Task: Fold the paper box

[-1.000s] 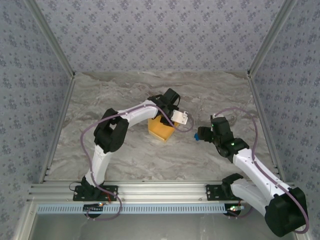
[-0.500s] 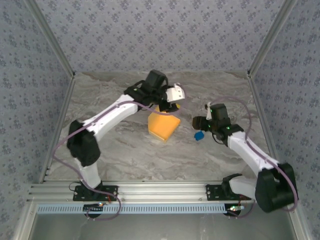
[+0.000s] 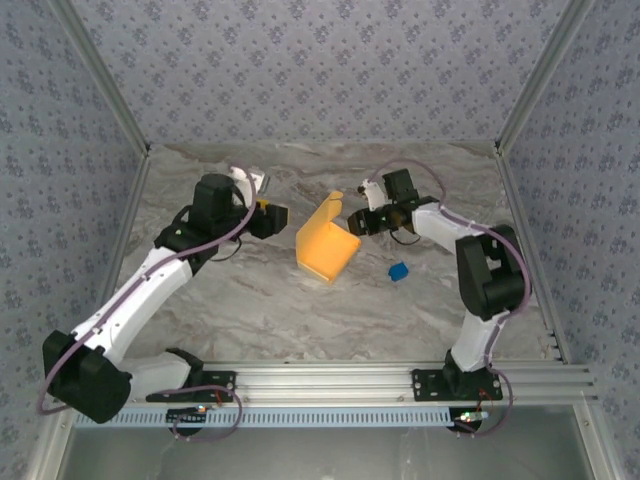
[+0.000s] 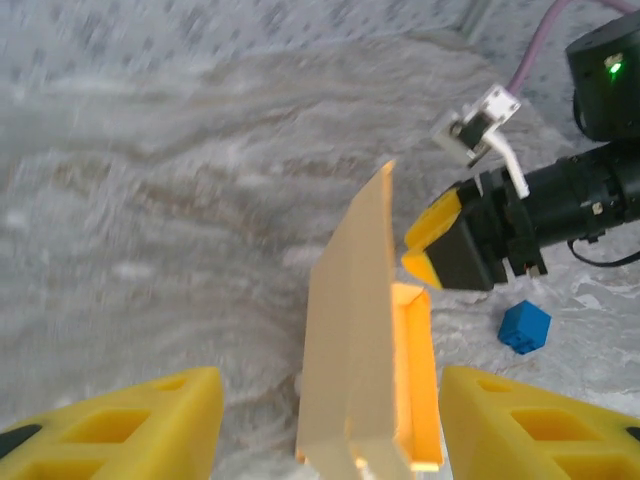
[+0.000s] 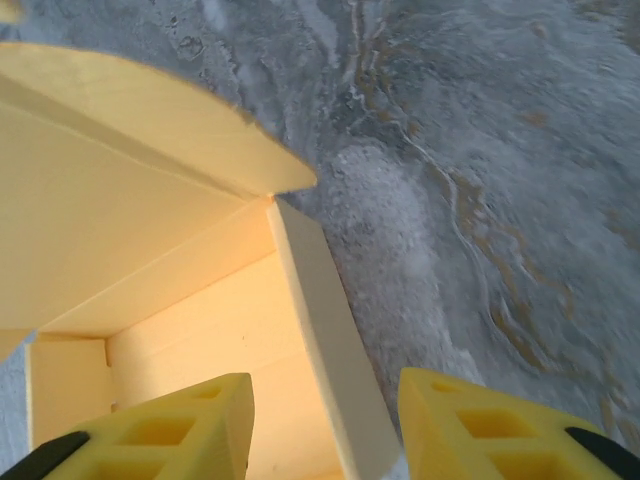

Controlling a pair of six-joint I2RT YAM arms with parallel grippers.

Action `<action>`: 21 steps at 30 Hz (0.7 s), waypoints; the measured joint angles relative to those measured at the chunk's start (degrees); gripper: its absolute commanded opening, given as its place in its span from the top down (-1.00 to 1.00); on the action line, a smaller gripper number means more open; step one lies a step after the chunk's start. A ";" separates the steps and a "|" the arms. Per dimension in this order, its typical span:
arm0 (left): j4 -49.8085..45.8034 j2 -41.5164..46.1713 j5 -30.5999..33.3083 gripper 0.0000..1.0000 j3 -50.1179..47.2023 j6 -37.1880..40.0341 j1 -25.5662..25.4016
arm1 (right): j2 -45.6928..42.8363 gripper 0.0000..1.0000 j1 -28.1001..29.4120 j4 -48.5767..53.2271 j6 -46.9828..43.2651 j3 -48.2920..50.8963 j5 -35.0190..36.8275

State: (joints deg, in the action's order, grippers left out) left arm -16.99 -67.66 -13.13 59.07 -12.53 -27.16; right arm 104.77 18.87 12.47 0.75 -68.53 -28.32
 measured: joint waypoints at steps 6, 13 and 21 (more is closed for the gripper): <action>-1.11 2.21 0.98 -0.19 -3.58 -4.79 2.01 | 6.29 0.38 -0.50 3.21 -2.16 -6.16 -6.34; -1.07 2.62 1.18 -0.19 -4.20 -6.01 2.43 | 9.86 0.37 -1.25 6.86 -3.72 -9.94 -10.62; -0.96 2.62 1.18 -0.20 -4.66 -6.03 2.43 | 11.80 0.39 -1.55 9.60 -4.92 -10.62 -11.63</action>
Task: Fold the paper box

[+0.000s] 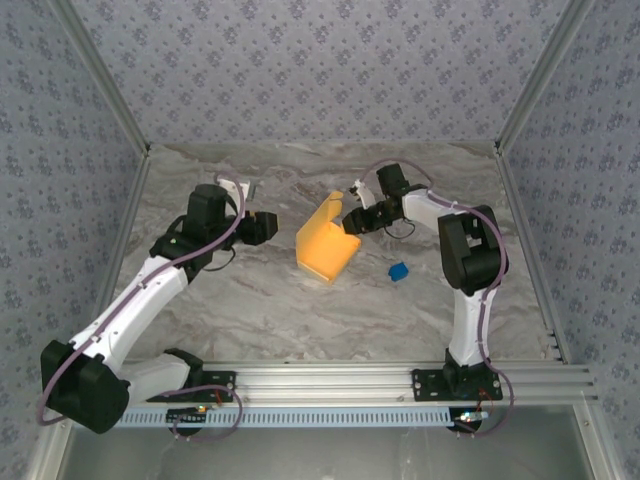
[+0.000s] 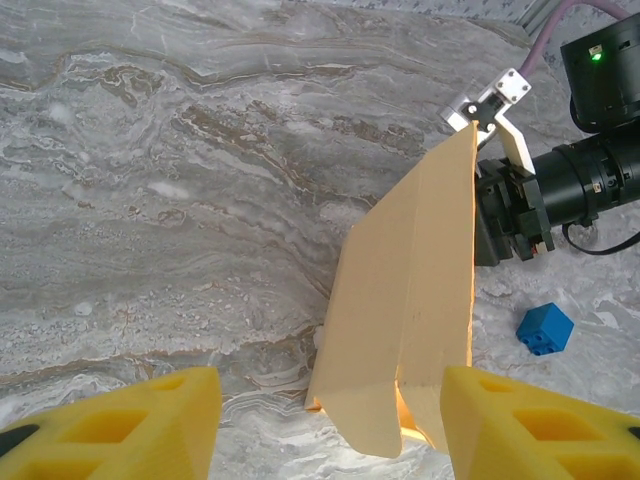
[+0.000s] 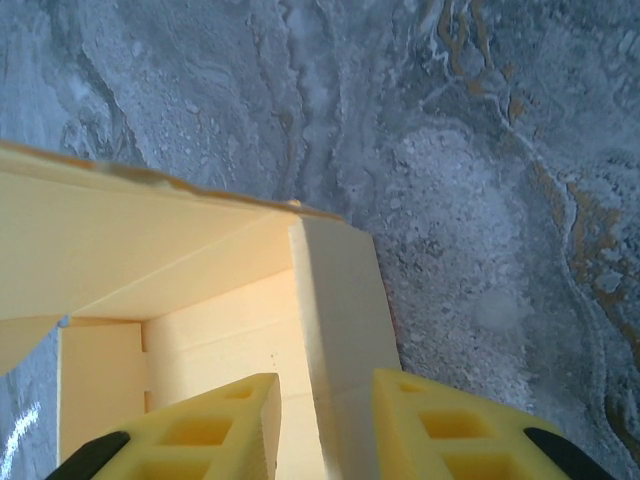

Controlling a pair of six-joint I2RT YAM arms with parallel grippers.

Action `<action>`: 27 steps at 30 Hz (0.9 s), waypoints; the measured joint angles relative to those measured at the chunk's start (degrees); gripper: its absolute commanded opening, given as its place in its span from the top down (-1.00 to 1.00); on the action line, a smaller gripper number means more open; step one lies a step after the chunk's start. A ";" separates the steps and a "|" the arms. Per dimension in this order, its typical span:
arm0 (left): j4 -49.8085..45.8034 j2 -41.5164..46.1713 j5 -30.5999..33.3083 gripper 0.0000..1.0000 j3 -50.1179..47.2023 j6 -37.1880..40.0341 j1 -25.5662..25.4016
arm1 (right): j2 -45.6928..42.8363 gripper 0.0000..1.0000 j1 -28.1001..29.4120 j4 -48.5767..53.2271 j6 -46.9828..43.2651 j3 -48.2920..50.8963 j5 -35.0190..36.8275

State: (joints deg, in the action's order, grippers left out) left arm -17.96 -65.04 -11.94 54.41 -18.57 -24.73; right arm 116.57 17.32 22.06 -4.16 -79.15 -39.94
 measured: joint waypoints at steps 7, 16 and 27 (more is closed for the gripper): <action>0.00 0.00 0.00 -0.20 -0.50 0.00 0.00 | 0.68 0.52 -0.11 0.70 -0.63 -0.31 0.02; 0.02 0.00 -0.02 -0.20 -0.76 0.00 -0.02 | 1.14 0.67 -0.11 1.18 -1.05 -0.83 -0.13; 0.02 -0.02 -0.02 -0.21 -1.27 0.02 0.00 | 0.57 0.73 0.76 0.42 -0.98 -0.35 3.85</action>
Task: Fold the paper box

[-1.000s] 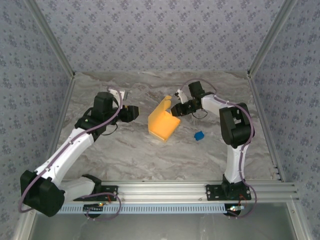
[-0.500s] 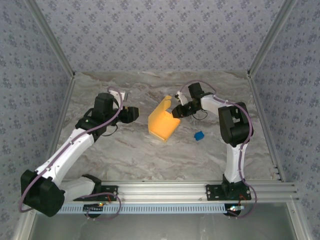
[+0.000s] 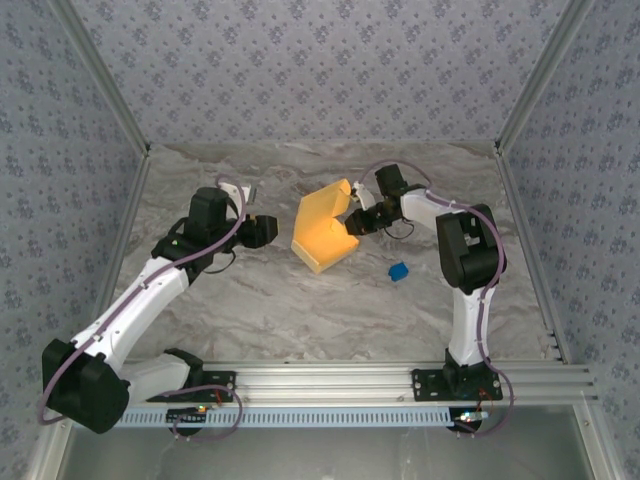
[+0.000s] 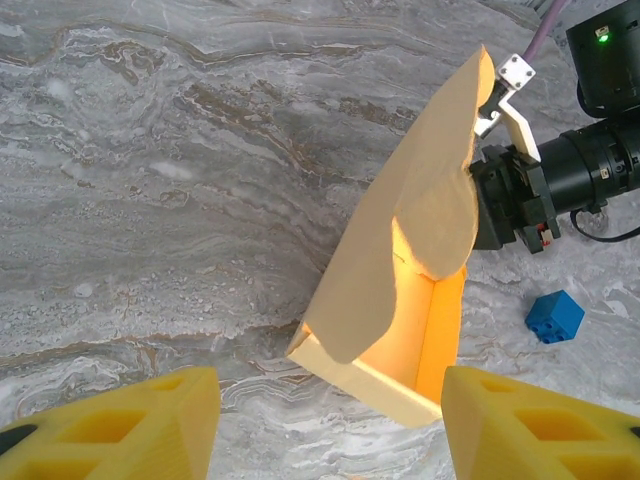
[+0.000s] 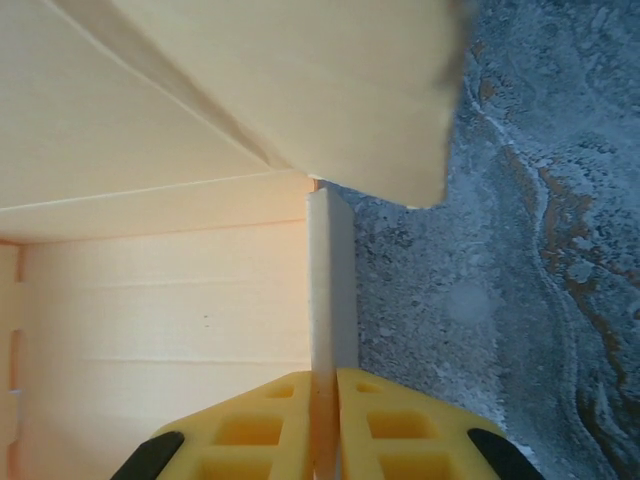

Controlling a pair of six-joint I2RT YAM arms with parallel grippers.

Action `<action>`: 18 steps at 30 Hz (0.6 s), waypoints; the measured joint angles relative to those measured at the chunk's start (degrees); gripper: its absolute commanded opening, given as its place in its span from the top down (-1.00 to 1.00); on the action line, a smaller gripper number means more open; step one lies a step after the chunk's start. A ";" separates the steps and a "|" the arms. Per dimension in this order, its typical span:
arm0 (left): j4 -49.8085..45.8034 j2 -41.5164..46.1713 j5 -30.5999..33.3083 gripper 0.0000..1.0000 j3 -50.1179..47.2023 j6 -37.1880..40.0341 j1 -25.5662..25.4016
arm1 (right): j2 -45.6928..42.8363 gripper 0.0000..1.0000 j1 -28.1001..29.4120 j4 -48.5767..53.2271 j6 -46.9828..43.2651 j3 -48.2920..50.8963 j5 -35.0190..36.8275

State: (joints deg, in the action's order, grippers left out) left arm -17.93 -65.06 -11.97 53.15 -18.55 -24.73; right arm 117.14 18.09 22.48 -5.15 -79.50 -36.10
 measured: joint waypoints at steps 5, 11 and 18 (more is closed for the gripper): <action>0.00 -0.48 0.00 -0.20 -0.02 0.00 0.00 | -2.10 0.74 2.21 -0.33 0.24 1.07 6.12; 0.04 -0.76 0.00 -0.21 -0.09 0.00 0.00 | -4.02 0.79 5.46 -0.24 0.37 1.64 14.78; 0.13 -0.76 0.04 -0.21 -0.52 0.02 0.00 | -5.27 0.80 9.44 0.09 0.72 1.64 25.51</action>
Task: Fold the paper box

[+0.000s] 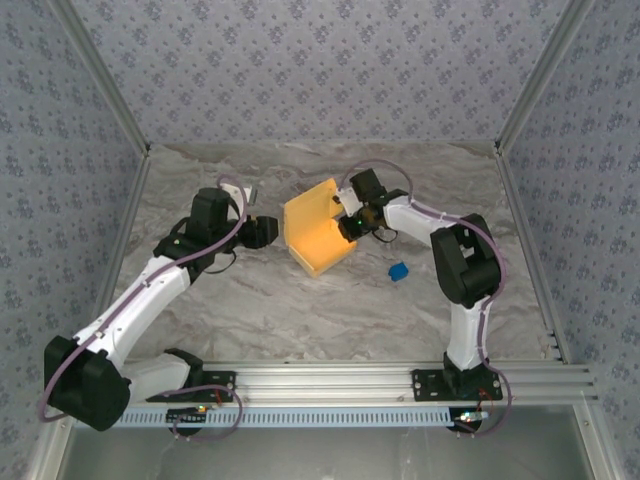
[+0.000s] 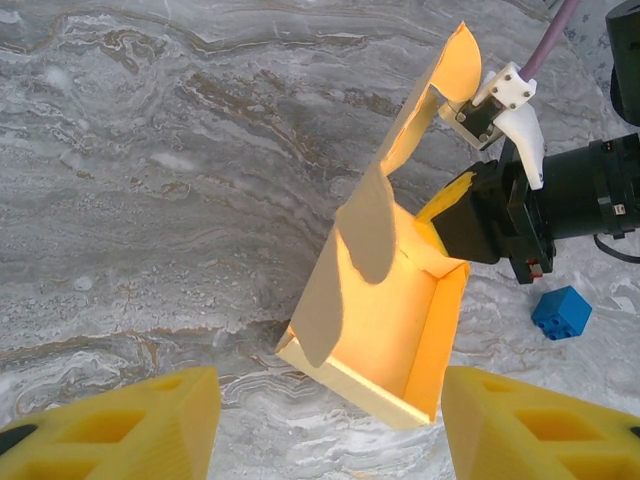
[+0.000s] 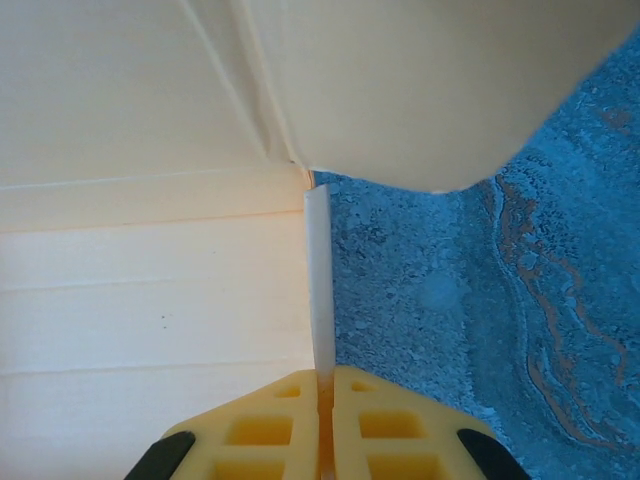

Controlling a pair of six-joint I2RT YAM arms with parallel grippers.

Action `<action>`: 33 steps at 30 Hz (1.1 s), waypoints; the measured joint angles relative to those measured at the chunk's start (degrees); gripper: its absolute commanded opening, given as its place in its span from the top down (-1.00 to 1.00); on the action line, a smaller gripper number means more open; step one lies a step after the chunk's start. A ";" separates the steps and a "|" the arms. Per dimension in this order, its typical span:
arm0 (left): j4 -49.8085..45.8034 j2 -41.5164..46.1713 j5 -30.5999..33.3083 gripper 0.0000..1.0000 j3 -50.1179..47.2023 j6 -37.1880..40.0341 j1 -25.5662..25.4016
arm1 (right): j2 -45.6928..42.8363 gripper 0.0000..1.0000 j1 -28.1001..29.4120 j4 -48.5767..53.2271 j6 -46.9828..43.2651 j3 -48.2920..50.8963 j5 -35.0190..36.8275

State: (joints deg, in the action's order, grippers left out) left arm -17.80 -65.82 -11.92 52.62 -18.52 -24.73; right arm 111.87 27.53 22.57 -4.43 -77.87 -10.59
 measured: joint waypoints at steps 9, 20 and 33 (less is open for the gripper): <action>0.02 -0.81 0.83 -0.21 -1.20 0.00 0.00 | -1.81 0.78 2.43 1.88 5.84 1.09 13.62; 0.07 -1.49 0.83 -0.21 -1.60 0.00 -0.02 | -1.92 0.59 5.09 4.83 9.55 2.29 20.96; 1.42 -3.17 0.81 -0.21 -2.69 -0.04 0.00 | -6.43 -0.10 4.63 5.60 12.44 4.42 19.08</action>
State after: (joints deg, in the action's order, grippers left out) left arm -16.38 -68.99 -11.11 49.93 -18.57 -24.73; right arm 105.45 32.16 28.16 8.01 -73.45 8.49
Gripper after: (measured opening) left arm 0.603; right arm 0.515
